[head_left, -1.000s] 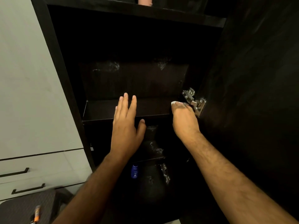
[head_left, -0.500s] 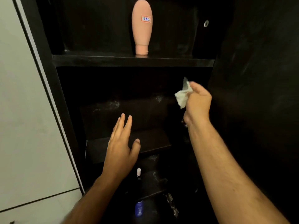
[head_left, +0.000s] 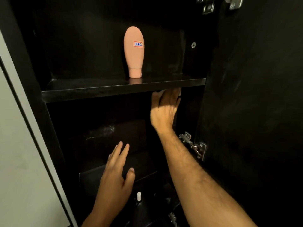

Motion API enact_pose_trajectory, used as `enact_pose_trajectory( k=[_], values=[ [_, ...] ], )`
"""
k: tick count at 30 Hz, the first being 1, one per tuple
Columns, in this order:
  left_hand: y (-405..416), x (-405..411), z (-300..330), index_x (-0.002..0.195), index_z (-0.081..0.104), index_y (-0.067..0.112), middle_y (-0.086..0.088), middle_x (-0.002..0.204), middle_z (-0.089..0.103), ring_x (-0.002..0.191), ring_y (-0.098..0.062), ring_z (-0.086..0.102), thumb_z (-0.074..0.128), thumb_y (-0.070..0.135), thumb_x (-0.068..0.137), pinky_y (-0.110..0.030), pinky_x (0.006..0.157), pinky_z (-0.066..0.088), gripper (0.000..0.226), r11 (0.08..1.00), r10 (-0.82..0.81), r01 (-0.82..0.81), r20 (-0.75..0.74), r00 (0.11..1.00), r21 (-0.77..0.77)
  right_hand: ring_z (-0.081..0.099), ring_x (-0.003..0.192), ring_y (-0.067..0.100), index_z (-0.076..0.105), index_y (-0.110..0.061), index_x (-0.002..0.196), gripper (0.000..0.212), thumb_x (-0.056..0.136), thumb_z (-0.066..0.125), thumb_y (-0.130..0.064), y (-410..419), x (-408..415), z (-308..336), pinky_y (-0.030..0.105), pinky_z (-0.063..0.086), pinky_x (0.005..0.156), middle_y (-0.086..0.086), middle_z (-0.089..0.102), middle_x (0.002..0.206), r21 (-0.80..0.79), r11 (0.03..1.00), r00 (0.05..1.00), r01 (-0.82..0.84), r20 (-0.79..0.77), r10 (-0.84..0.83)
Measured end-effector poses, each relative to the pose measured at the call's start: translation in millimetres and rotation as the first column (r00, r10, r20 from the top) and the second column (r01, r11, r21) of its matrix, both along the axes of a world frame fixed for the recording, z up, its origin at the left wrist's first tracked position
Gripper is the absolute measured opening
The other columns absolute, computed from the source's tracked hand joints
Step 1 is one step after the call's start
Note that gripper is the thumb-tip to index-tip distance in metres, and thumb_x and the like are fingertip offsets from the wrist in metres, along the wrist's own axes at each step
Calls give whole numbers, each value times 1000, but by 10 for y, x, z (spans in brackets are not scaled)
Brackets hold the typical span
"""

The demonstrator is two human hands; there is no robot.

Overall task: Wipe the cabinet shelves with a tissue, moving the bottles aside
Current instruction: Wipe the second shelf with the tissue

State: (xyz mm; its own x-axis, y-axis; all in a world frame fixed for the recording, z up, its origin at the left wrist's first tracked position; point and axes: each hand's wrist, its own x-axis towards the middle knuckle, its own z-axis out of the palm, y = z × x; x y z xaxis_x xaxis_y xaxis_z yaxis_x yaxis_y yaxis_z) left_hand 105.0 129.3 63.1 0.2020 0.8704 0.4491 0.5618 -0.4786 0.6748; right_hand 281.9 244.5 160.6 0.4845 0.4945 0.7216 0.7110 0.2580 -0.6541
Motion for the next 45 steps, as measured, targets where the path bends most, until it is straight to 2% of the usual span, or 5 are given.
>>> enact_pose_trajectory(
  k=[9, 18, 30, 35, 45],
  values=[
    [17, 45, -43, 150, 13, 36, 24, 154, -6, 125, 27, -27, 50, 24, 97, -11, 109, -8, 65, 997, -72, 74, -155, 985, 11, -13, 150, 16, -4, -7, 155, 87, 90, 20, -58, -58, 19, -460, 39, -6, 122, 10, -8, 164, -156, 988, 1000, 8, 4, -7],
    [55, 27, -75, 150, 14, 38, 25, 154, -3, 138, 16, -16, 51, 22, 96, -11, 109, -12, 67, 993, -119, 119, -115, 986, -10, -26, 145, 7, -21, -16, 152, 80, 98, 18, -62, -269, -35, -892, 38, -12, 121, -1, -28, 160, -387, 911, 983, -143, -163, 86],
    [75, 15, -82, 150, 25, 32, 23, 152, 13, 145, 7, -2, 44, 27, 93, -10, 110, -9, 61, 987, -157, 157, -46, 986, -22, 24, 143, 30, 12, 2, 149, 80, 93, 43, -45, -347, 5, -778, 44, 31, 114, 17, 12, 158, -683, 710, 962, -171, -273, -31],
    [70, 9, -75, 150, 26, 30, 25, 148, 14, 144, 7, -2, 49, 15, 95, -13, 111, -7, 62, 988, -152, 151, -18, 988, -17, 60, 112, 33, 41, 4, 136, 49, 90, 50, -6, -421, 72, -624, 36, 48, 78, 20, 56, 131, -828, 555, 996, 76, 37, -82],
    [63, 34, -69, 148, 31, 31, 27, 146, 17, 144, 8, 1, 51, 12, 93, -17, 115, -2, 61, 996, -83, 84, 25, 996, -28, 69, 85, 28, 65, -9, 98, 20, 92, 48, -1, -481, 294, -661, 36, 55, 68, 10, 70, 91, -623, 695, 913, 359, 388, -124]
  ],
)
